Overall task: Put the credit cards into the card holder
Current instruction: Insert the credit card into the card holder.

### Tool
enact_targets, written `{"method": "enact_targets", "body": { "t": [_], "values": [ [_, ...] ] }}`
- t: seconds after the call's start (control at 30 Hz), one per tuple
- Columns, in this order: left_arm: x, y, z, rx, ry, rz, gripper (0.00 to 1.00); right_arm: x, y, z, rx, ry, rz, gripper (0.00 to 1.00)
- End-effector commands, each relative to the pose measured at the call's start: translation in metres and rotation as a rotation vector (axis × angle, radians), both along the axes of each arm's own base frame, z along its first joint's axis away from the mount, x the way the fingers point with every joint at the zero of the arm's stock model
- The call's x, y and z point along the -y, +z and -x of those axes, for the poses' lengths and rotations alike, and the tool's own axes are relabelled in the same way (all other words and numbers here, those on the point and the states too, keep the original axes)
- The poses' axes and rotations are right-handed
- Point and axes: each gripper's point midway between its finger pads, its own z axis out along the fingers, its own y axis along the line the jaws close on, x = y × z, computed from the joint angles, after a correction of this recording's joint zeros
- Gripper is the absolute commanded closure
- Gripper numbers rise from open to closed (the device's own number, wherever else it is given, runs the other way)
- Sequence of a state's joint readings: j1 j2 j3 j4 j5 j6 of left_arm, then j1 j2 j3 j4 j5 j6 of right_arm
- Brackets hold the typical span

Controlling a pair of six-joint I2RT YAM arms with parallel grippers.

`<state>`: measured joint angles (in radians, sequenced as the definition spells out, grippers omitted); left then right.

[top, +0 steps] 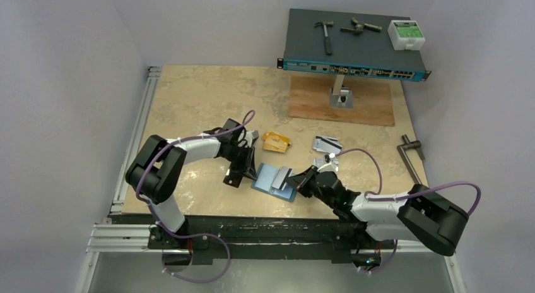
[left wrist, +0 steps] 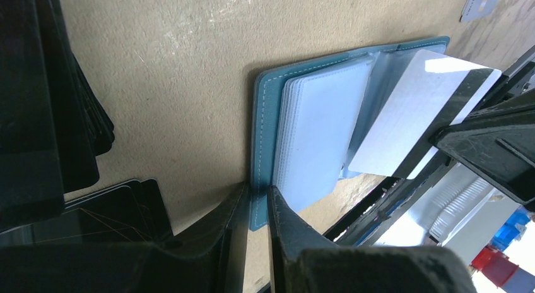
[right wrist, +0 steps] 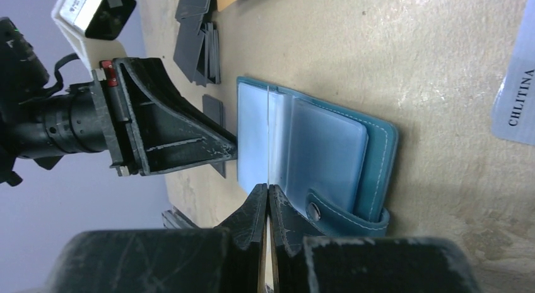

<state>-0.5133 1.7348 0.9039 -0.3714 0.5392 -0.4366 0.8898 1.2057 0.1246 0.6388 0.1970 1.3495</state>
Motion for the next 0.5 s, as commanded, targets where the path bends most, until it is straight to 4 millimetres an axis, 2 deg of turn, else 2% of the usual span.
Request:
{"method": "enact_targets", "body": {
  "t": [0.0,0.47],
  "values": [
    [0.002,-0.001,0.001,-0.006,0.004,0.001,0.84,0.001,0.014,-0.012,0.055,-0.053,-0.055,1.00],
    [0.004,0.001,0.001,-0.007,0.003,0.009,0.86,-0.004,0.000,-0.012,0.025,-0.036,-0.022,1.00]
  ]
}}
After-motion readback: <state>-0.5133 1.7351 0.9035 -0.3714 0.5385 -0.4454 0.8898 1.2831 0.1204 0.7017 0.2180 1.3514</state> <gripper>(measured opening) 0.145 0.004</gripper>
